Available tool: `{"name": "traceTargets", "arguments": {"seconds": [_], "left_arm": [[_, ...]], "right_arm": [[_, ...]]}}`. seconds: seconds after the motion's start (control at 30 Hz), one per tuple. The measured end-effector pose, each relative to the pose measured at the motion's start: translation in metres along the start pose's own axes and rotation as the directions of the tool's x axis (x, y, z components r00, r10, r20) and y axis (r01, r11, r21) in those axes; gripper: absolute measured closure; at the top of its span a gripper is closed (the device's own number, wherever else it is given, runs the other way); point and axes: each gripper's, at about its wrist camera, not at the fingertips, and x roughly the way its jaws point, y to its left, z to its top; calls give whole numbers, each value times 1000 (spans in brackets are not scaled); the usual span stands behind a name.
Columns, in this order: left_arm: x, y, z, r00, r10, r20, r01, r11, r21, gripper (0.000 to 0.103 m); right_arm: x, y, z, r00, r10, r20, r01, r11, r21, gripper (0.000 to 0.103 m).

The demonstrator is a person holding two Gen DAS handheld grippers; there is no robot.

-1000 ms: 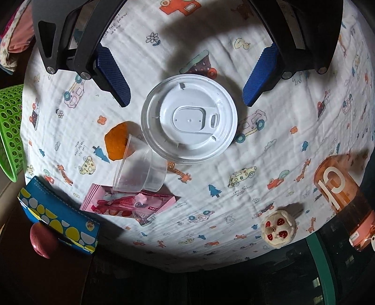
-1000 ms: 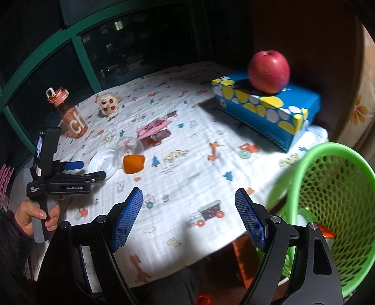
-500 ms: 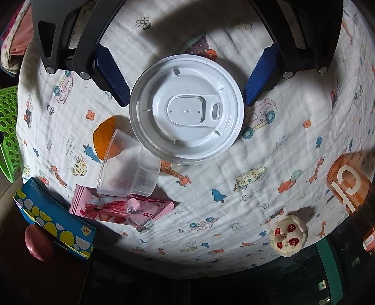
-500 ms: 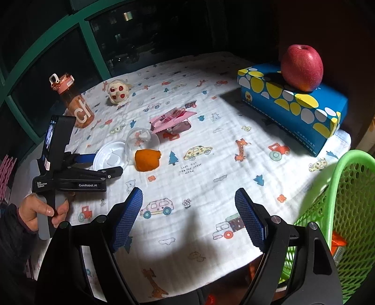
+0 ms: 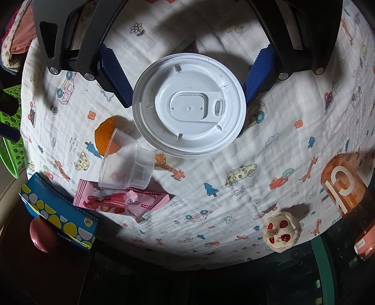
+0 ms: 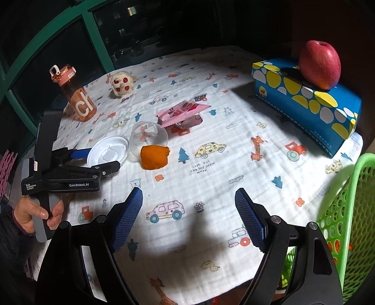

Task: Collect trash
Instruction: 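Grasp the white round lid with the left gripper while the right gripper grasps the orange sponge piece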

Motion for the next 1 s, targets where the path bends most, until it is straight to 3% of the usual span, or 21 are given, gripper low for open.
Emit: {"name": "traceTargets", "arguments": {"seconds": [0.3,0.5,1.0], "left_arm": [[-22,26,-3,998,50,28,-48,997,-57,14],[-37,43,-4,996,75,47,-70,993,-92,14],[-59,53,-9,994,59,91,-43,985,-164,14]], "right_arm": [[31,16,2,999,19,-38,-20,999,-27,23],[57,31,9,997,42,-60,-45,998,-49,32],[103,45,30,995,55,-79,-59,996,-61,47]]}}
